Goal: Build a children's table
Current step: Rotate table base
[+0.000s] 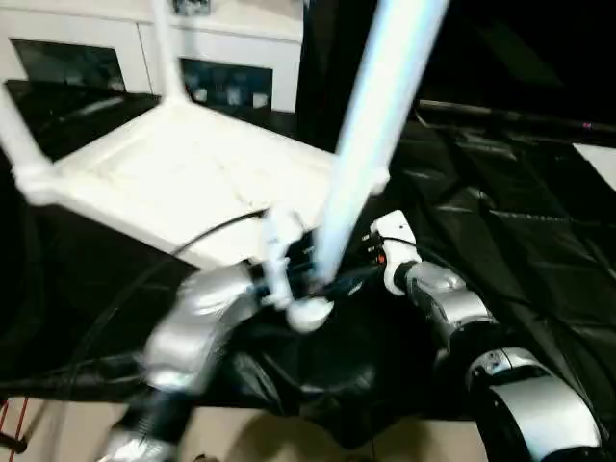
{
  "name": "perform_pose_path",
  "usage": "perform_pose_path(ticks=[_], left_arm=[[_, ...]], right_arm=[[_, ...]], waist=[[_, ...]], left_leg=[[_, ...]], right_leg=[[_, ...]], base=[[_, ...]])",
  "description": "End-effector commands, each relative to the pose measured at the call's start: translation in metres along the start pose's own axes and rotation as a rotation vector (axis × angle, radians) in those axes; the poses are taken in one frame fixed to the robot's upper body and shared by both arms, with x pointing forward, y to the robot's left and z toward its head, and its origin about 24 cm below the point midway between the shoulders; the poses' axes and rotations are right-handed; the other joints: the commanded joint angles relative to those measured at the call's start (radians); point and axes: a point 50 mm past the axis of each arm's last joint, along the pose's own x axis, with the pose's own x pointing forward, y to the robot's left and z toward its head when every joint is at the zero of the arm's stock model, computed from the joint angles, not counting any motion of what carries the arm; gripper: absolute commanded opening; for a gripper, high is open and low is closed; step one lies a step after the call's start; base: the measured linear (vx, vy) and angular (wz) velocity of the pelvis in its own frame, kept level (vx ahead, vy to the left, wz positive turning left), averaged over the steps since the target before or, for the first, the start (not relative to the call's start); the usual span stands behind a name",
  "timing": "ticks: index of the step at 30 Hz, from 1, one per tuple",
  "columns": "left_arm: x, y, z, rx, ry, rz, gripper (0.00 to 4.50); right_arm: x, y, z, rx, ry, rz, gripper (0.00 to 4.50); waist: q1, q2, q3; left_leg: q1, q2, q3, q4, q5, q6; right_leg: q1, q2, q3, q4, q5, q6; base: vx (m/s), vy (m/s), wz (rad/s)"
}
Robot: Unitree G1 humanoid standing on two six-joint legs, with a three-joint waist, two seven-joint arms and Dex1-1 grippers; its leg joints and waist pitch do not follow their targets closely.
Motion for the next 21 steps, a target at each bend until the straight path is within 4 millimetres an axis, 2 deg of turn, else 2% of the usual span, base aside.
perform_pose_path(ticks=[1,2,3,5,7,9,10,11,12,13,14,15,17,19,21], left_arm=[[0.027,-0.013,-0.001,0.007,-0.006,-0.080,4.12],[0.031,-0.014,-0.001,0.005,-0.009,-0.089,4.12],[0.034,-0.015,-0.002,0.006,-0.012,-0.095,4.12],[0.038,-0.015,-0.003,0.025,-0.013,-0.086,4.12],[0.045,-0.017,-0.003,0.029,-0.034,-0.092,4.12],[0.049,-0.019,-0.005,0.009,-0.031,-0.110,4.12],[0.050,-0.018,-0.008,0.005,-0.019,-0.107,4.12],[0.051,-0.017,-0.008,0.025,-0.025,-0.088,4.12],[0.051,-0.016,-0.008,0.029,-0.027,-0.084,4.12],[0.052,-0.015,-0.009,0.042,-0.036,-0.066,4.12],[0.053,-0.009,-0.011,0.073,-0.019,-0.016,4.12],[0.053,-0.007,-0.012,0.090,-0.008,0.001,4.12],[0.053,-0.003,-0.013,0.107,0.012,0.021,4.12],[0.042,0.010,-0.017,0.174,0.071,0.052,4.12],[0.031,0.013,-0.020,0.161,0.106,0.016,4.12]], right_arm=[[0.007,0.014,0.015,-0.028,-0.055,0.079,3.75],[0.008,0.015,0.015,-0.029,-0.057,0.083,3.75],[0.008,0.016,0.014,-0.030,-0.057,0.085,3.75],[0.008,0.017,0.014,-0.025,-0.058,0.090,3.75],[0.009,0.020,0.012,-0.021,-0.060,0.101,3.75],[0.010,0.023,0.011,-0.020,-0.061,0.107,3.75],[0.010,0.024,0.010,-0.020,-0.061,0.096,3.75],[0.010,0.023,0.010,-0.015,-0.065,0.087,3.75],[0.010,0.023,0.011,-0.013,-0.066,0.086,3.75],[0.010,0.022,0.011,-0.005,-0.070,0.084,3.75],[0.010,0.020,0.012,-0.004,-0.075,0.071,3.75],[0.009,0.018,0.012,-0.004,-0.075,0.058,3.75],[0.008,0.015,0.012,-0.008,-0.075,0.036,3.75],[0.002,-0.003,0.014,-0.006,-0.089,-0.058,3.75],[-0.003,-0.013,0.016,0.000,-0.103,-0.091,3.75]], waist=[[0.004,0.037,-0.070],[0.005,0.040,-0.069],[0.004,0.033,-0.070],[0.004,0.039,-0.070],[0.004,0.040,-0.068],[0.004,0.058,-0.069],[0.002,0.054,-0.069],[0.003,0.057,-0.069],[0.002,0.057,-0.067],[0.003,0.065,-0.067],[0.003,0.072,-0.067],[0.001,0.069,-0.068],[0.001,0.070,-0.067],[0.003,0.072,-0.068],[0.003,0.080,-0.067]], left_leg=[[0.007,0.009,0.006,-0.066,-0.244,-0.016],[0.002,0.007,0.005,-0.066,-0.242,-0.010],[-0.001,0.008,0.005,-0.066,-0.232,-0.003],[0.000,0.007,0.006,-0.064,-0.223,0.006],[0.000,0.009,0.007,-0.064,-0.222,0.011],[0.001,0.009,0.006,-0.063,-0.229,0.007],[0.000,0.008,0.008,-0.062,-0.232,0.009],[0.002,0.007,0.009,-0.062,-0.238,0.011],[0.001,0.007,0.008,-0.062,-0.242,0.015],[0.003,0.007,0.008,-0.062,-0.250,0.015],[0.003,0.007,0.007,-0.062,-0.254,0.015],[0.004,0.008,0.007,-0.062,-0.261,0.016],[0.001,0.007,0.006,-0.063,-0.256,0.016],[0.004,0.005,0.006,-0.062,-0.249,0.019],[-0.001,0.004,0.004,-0.062,-0.241,0.019]], right_leg=[[0.048,-0.048,0.035,-0.074,-0.128,-0.222],[0.053,-0.048,0.035,-0.071,-0.115,-0.233],[0.057,-0.049,0.034,-0.070,-0.109,-0.238],[0.057,-0.050,0.035,-0.072,-0.102,-0.246],[0.058,-0.051,0.035,-0.072,-0.109,-0.252],[0.058,-0.051,0.035,-0.072,-0.104,-0.260],[0.059,-0.049,0.035,-0.074,-0.105,-0.262],[0.058,-0.048,0.034,-0.076,-0.118,-0.263],[0.058,-0.047,0.034,-0.079,-0.130,-0.261],[0.057,-0.048,0.034,-0.081,-0.143,-0.259],[0.058,-0.048,0.034,-0.080,-0.147,-0.260],[0.057,-0.047,0.033,-0.082,-0.151,-0.255],[0.059,-0.048,0.033,-0.082,-0.156,-0.253],[0.057,-0.048,0.033,-0.084,-0.170,-0.246],[0.061,-0.052,0.033,-0.080,-0.177,-0.246]], base=[[0.000,0.000,0.00],[0.000,0.000,0.00],[0.000,0.000,0.00],[0.000,0.000,0.00],[0.000,0.000,0.00],[0.000,0.000,0.00],[0.000,0.000,0.00],[0.000,0.000,0.00],[0.000,0.000,0.00],[0.000,0.000,0.00],[0.000,0.000,0.00],[0.000,0.000,0.00],[0.000,0.000,0.00],[0.000,0.000,0.00],[0.000,0.000,0.00]])
